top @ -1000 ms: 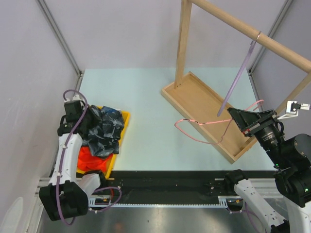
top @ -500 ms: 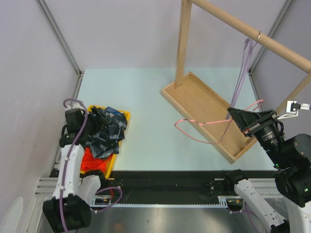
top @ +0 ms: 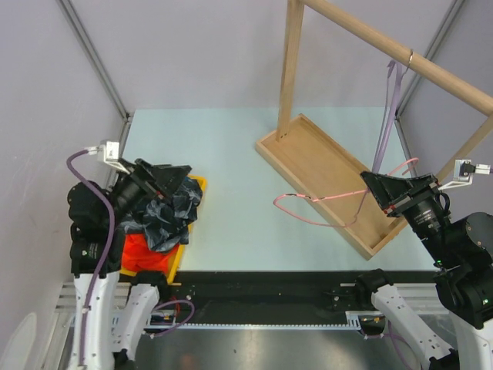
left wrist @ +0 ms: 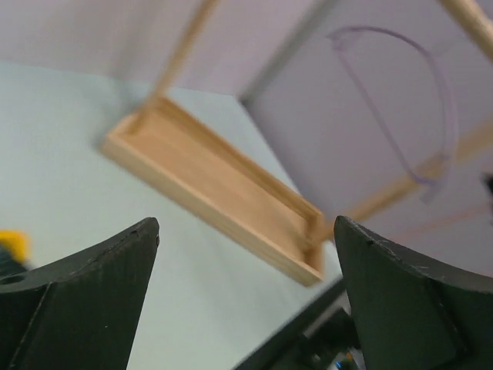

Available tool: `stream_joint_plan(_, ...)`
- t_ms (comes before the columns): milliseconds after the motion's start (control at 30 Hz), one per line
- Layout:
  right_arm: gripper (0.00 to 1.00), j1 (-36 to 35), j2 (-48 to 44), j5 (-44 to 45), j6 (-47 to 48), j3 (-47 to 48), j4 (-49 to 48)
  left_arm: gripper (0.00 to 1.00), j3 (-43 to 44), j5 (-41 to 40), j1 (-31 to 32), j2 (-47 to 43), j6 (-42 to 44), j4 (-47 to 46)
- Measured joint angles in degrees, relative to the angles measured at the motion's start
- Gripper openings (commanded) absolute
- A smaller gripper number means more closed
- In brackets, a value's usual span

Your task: Remove the shorts from the hanger

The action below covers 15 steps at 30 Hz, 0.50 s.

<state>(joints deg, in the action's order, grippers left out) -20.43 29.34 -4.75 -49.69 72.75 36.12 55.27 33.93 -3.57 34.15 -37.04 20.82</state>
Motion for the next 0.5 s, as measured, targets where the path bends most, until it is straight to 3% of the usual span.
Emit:
stream_joint_plan(133, 0.00, 0.0, 0.0, 0.0, 2.5, 0.0, 0.0, 1.00, 5.4, -0.1, 16.3, 1.6, -2.7, -3.7)
stream_joint_plan(500, 0.00, -0.2, 0.0, -0.1, 7.6, 0.0, 0.6, 1.00, 26.6, -2.6, 44.3, 13.0, 1.9, -1.6)
